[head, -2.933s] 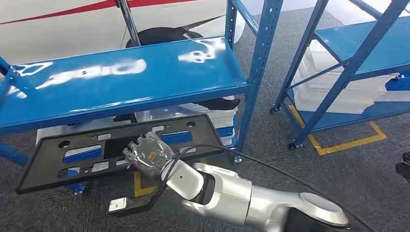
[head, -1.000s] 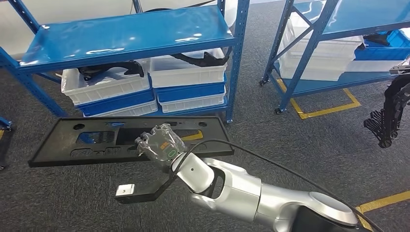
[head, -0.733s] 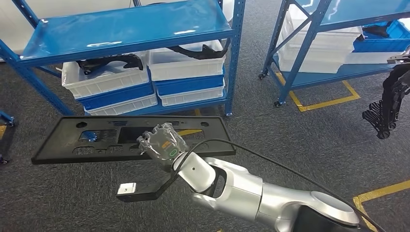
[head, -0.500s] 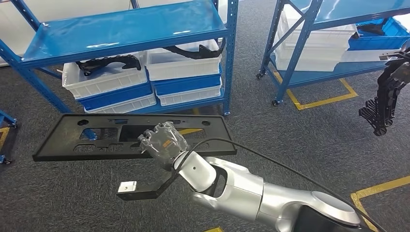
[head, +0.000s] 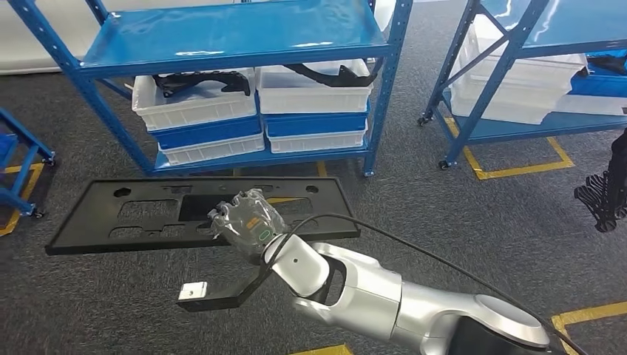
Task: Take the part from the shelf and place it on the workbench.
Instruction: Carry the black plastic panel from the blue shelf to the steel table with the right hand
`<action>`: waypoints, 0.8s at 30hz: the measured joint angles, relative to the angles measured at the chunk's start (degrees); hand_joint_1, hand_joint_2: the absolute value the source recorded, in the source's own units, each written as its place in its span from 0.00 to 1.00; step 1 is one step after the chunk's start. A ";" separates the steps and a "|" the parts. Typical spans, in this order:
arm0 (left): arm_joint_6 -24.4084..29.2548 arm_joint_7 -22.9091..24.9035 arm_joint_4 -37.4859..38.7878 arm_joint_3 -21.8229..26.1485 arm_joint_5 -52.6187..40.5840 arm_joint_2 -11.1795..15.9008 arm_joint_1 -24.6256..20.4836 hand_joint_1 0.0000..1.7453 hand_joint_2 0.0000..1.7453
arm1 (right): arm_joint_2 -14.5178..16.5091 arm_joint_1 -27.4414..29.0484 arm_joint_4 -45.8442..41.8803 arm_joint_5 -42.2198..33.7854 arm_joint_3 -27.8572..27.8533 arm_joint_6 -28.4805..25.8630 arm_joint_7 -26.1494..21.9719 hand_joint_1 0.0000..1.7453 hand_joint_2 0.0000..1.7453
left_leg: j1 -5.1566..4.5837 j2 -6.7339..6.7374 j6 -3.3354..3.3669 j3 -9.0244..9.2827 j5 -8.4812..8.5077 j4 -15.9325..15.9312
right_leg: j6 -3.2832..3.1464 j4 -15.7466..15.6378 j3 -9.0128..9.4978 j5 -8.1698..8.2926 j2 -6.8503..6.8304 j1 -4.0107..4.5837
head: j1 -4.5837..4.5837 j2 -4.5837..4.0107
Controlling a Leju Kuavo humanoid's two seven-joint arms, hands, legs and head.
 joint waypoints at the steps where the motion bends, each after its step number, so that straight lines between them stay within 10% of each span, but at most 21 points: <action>1: -0.02 -0.02 0.00 0.00 -0.02 0.00 0.05 0.00 1.00 | -0.08 0.24 0.00 0.03 0.01 0.13 0.03 1.00 1.00 | -0.07 -0.52 0.15 -0.09 0.08 0.01 | 0.00 3.96 -1.82 -1.40 0.18 0.00 | 0.01 -0.01; 3: -0.10 -0.04 0.00 -0.02 -0.06 -0.01 0.25 0.00 1.00 | -0.29 0.59 0.00 0.07 0.05 0.35 0.10 1.00 1.00 | -0.20 -1.72 0.24 -0.22 0.22 0.09 | -0.08 6.09 -2.79 -0.92 0.35 0.01 | 0.02 -0.01; 7: -0.17 -0.19 0.00 -0.05 -0.16 -0.15 0.33 0.00 1.00 | -0.44 0.39 -0.14 0.55 0.12 0.67 0.14 1.00 1.00 | -0.36 -4.11 -0.09 -1.05 0.24 1.25 | -0.55 -7.57 3.77 5.82 3.98 -0.31 | 0.01 0.00; 10: -0.16 -0.41 0.00 -0.04 -0.19 -0.18 0.38 0.00 1.00 | -0.50 0.21 -0.61 1.09 0.12 0.97 0.19 1.00 1.00 | -0.22 -5.70 -0.95 -2.30 0.62 1.86 | -0.72 -9.88 4.34 6.26 4.31 -0.35 | -0.05 0.00; 13: -0.14 -0.54 -0.01 -0.06 -0.16 -0.29 0.83 0.00 1.00 | -0.49 -0.16 -1.18 1.39 0.10 1.16 0.25 1.00 1.00 | -0.12 -3.52 -1.96 -4.07 -1.56 5.19 | -1.43 -10.11 4.11 6.73 2.49 -0.56 | -0.23 -0.01; 16: -0.15 -0.67 -0.01 -0.07 -0.15 -0.40 0.70 0.00 1.00 | -0.57 -0.33 -1.53 1.43 0.08 1.49 0.31 1.00 1.00 | 0.26 -0.70 -3.00 -8.76 -7.07 16.57 | -1.67 -10.10 3.86 6.86 0.41 -0.51 | -0.41 -0.01; 18: -0.16 -0.75 -0.01 -0.07 -0.14 -0.44 0.81 0.00 1.00 | -0.68 -0.24 -1.79 1.51 0.09 1.79 0.30 1.00 1.00 | 0.56 -0.31 -3.33 -9.35 -7.30 18.90 | -1.67 -10.09 3.77 6.87 -1.02 -0.51 | -0.42 -0.01; 22: -0.16 -0.91 -0.01 -0.07 -0.14 -0.46 0.73 0.00 1.00 | -0.75 -0.60 -2.65 2.02 0.09 1.99 0.31 1.00 1.00 | 0.21 2.83 -2.92 -1.39 -1.66 4.22 | -1.38 -10.07 3.84 6.80 -3.26 -0.30 | -0.39 -0.01; 24: -0.16 -0.97 -0.01 -0.07 -0.14 -0.49 0.66 0.00 1.00 | -0.81 -0.81 -3.03 2.30 0.09 2.20 0.34 1.00 1.00 | -0.40 3.59 -2.28 -0.41 -1.28 1.60 | -0.85 -10.06 3.80 6.76 -4.17 -0.08 | -0.33 -0.01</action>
